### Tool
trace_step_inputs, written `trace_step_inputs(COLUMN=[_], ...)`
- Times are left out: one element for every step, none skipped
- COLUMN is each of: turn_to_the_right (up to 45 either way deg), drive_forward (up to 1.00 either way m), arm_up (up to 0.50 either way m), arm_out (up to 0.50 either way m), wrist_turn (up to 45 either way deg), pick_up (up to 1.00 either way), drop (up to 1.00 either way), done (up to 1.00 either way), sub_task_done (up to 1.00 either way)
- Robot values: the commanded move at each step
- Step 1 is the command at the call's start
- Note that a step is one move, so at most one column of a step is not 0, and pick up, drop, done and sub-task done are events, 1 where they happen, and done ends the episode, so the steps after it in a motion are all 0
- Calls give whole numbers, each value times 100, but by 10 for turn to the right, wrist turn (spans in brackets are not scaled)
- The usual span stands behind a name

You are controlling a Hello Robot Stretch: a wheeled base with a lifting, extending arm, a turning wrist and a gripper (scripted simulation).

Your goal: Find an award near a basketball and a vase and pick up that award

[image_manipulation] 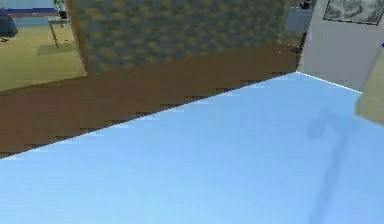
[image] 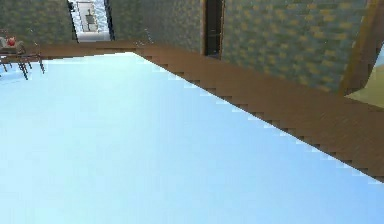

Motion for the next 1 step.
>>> trace_step_inputs(turn_to_the_right=[0], drive_forward=[100], arm_up=[0], arm_out=[0], wrist_turn=[0], pick_up=[0], drop=[0], done=[0], sub_task_done=[0])
